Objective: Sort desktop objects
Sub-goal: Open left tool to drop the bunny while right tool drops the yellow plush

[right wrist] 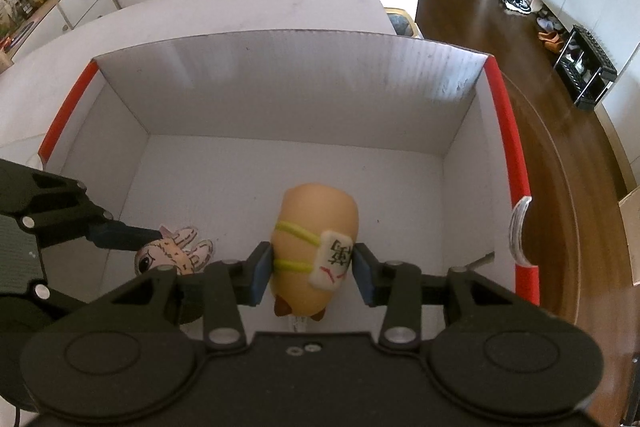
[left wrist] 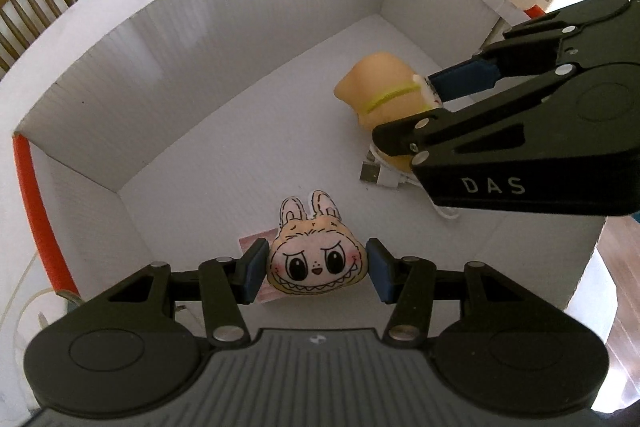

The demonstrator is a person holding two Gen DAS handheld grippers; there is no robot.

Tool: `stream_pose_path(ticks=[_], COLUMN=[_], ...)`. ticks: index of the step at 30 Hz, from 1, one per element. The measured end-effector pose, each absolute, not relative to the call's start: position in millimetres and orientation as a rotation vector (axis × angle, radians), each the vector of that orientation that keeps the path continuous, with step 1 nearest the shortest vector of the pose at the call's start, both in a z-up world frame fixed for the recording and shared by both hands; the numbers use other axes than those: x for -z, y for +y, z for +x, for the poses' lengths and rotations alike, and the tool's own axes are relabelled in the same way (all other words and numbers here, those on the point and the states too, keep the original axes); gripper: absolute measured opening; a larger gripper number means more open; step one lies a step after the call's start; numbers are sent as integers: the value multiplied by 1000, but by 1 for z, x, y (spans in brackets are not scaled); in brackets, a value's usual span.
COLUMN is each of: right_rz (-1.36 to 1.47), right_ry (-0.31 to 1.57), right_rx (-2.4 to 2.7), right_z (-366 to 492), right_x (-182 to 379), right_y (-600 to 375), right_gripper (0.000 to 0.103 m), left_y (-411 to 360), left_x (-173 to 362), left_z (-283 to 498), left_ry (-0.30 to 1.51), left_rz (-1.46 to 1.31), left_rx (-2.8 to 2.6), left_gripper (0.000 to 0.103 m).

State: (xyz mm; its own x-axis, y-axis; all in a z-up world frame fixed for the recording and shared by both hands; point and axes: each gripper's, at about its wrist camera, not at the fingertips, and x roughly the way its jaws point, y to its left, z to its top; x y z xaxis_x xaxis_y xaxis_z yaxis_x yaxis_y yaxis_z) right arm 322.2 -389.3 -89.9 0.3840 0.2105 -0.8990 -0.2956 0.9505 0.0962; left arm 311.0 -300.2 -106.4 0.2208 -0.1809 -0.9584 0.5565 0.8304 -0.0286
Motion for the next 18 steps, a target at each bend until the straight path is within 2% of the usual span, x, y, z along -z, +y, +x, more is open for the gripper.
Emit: stream_pose_path(ticks=[4,8,11,16,18], right_rz=[-82,-80,-79,-70,-58], right_ry=[1137,1138,1132,1119,1104], right_rx=[-318,-315,-315,-309,-313], right_z=[322,322,321,318,316], right_x=[89,89,87,87,82], right_y=[-390,-390,-390,-392,-394], right_gripper=[46,47,51,58,64], left_y=[-298,-295,-293,-287,-283], left_x=[106,103,100,91,85], left_z=[309,305,299,288,282], left_ry=[1262,1252,1235,1185,1160], left_rz=[339,332,327,320,308], left_rx=[526,525,527,511,507], left_gripper=[53,64,69,70,70])
